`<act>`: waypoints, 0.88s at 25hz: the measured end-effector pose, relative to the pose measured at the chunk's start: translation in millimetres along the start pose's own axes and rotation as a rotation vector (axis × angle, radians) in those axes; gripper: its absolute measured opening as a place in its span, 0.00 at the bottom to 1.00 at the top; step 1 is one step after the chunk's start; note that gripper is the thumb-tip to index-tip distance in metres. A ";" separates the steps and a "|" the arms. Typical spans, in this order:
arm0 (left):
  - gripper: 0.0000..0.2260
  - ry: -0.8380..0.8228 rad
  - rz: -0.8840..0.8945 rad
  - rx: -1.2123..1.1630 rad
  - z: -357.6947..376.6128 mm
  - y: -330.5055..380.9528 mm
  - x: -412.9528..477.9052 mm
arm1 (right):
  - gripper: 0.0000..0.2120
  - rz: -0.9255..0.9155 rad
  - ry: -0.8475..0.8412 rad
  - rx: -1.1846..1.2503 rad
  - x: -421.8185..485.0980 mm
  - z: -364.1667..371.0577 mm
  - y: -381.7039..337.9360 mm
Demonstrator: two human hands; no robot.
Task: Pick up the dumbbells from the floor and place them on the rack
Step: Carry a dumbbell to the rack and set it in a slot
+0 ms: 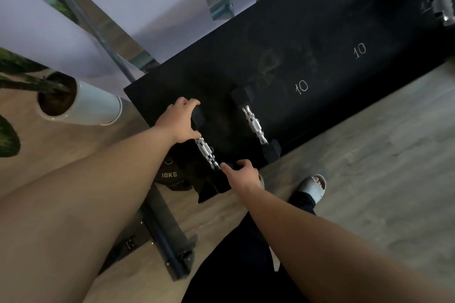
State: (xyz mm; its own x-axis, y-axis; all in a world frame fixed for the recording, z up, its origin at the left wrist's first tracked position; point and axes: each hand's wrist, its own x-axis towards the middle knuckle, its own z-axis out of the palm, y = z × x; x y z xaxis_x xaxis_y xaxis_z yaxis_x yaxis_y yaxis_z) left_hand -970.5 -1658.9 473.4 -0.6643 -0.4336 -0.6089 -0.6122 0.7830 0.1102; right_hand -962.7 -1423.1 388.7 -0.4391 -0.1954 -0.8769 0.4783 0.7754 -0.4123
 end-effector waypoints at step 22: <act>0.39 0.045 0.162 -0.024 -73.9 29.9 -19.0 | 0.21 -0.002 -0.048 0.084 -26.3 -58.6 -39.7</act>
State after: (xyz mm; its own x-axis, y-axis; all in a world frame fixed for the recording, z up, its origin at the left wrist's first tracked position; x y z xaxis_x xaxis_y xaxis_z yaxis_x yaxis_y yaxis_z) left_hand -1007.9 -1660.3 546.3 -0.7735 -0.3227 -0.5456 -0.5053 0.8335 0.2234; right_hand -1014.7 -1413.5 442.6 -0.4045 -0.2266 -0.8860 0.5408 0.7219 -0.4316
